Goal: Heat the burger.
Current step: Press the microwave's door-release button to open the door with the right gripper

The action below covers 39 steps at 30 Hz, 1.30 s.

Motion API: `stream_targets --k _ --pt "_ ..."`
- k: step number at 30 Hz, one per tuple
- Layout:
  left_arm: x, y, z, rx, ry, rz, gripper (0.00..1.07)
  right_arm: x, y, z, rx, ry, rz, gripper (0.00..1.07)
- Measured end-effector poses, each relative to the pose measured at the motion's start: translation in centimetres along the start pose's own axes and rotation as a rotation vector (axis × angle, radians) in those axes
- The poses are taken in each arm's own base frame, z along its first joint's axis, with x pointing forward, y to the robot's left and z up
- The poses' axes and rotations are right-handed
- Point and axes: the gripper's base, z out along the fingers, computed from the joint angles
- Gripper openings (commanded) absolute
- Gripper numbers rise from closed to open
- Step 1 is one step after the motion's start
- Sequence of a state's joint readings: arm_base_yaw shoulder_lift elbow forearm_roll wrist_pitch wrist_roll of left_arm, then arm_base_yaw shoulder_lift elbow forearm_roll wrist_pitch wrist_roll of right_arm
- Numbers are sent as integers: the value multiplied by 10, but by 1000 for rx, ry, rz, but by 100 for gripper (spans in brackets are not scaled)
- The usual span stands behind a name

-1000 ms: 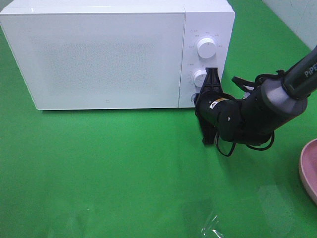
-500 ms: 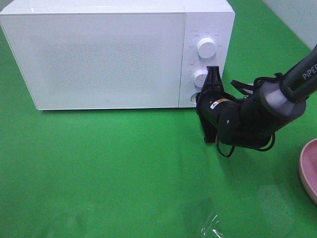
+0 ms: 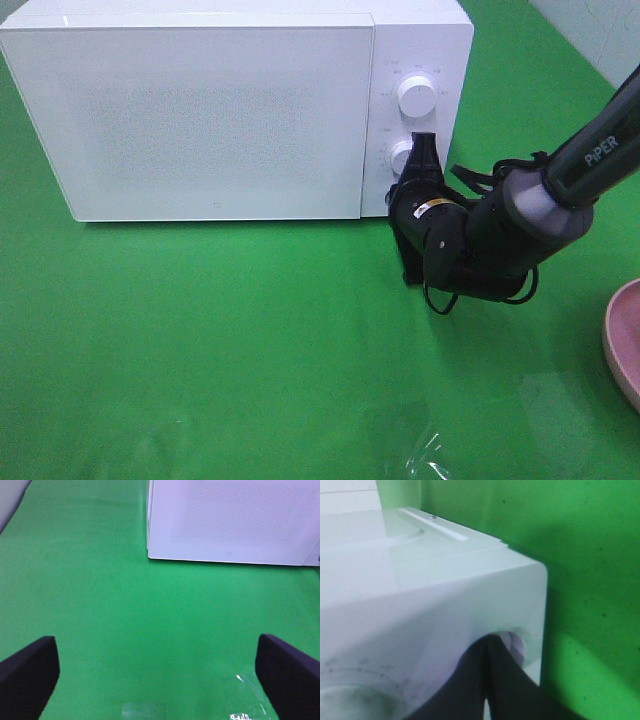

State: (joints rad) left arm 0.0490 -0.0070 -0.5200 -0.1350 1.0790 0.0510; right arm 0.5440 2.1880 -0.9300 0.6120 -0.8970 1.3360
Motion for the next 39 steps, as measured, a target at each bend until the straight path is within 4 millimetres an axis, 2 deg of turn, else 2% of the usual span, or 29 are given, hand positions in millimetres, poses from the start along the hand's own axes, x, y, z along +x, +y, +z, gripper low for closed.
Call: stream_targets --k 8,29,39 --pt "0 0 0 0 0 0 100 6 -6 6 11 -32 11 1" --pt "0 0 0 0 0 0 100 8 -2 5 25 -34 -8 1" --pt "0 0 0 0 0 0 100 0 11 0 84 1 -2 1"
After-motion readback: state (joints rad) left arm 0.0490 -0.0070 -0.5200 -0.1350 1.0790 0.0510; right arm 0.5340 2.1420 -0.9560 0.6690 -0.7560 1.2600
